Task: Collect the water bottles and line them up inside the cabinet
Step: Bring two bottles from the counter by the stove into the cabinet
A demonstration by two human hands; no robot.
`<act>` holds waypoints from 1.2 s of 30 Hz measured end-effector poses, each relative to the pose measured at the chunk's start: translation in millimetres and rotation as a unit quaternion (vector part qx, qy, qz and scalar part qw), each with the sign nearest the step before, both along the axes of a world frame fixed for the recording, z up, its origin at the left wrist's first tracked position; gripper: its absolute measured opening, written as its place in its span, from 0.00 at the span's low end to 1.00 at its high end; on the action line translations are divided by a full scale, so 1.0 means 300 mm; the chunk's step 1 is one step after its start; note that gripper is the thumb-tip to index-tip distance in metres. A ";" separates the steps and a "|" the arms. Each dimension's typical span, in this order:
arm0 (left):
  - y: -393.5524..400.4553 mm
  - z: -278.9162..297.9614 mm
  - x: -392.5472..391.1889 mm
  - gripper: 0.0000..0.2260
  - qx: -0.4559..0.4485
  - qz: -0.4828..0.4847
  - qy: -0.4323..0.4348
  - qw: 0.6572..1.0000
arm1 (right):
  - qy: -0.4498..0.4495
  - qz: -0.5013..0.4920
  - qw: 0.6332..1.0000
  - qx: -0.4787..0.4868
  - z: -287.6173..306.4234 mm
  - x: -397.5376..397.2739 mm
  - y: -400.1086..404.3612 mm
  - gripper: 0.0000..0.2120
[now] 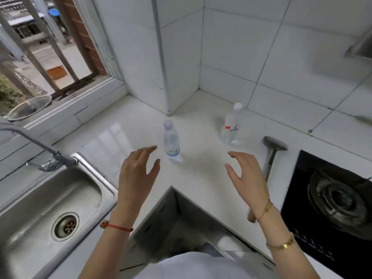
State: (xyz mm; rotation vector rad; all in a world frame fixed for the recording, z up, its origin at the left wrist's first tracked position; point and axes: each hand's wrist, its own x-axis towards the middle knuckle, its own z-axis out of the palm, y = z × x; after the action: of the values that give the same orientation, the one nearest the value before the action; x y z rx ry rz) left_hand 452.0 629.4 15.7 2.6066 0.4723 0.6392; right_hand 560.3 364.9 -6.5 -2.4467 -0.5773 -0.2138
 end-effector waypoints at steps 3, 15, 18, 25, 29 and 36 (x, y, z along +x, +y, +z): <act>0.037 -0.002 0.142 0.19 -0.002 -0.006 0.002 1.000 | -0.015 -0.022 1.000 -0.006 0.008 0.153 0.016 0.17; 0.073 -0.070 0.485 0.21 -0.057 -0.007 0.089 0.994 | 0.043 -0.094 0.994 -0.020 -0.024 0.709 0.060 0.23; 0.076 -0.080 0.507 0.20 -0.066 0.004 0.091 0.994 | 0.048 -0.069 0.996 -0.023 -0.050 0.761 0.079 0.22; 0.067 -0.089 0.507 0.18 -0.093 0.007 0.089 0.992 | 0.039 -0.054 0.998 -0.008 -0.061 0.786 0.109 0.11; 0.034 -0.072 0.469 0.17 -0.084 -0.017 0.083 0.993 | 0.019 -0.064 0.997 0.038 -0.066 0.671 0.065 0.10; -0.051 -0.011 0.356 0.19 -0.099 -0.093 0.072 0.988 | 0.019 -0.112 0.988 0.102 0.011 0.350 -0.042 0.11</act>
State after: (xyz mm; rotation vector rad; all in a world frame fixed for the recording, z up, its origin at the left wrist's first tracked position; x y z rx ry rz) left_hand 558.7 614.0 12.3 2.4789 0.3128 0.3257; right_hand 665.2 352.4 -3.2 -2.3071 -0.2485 -0.3018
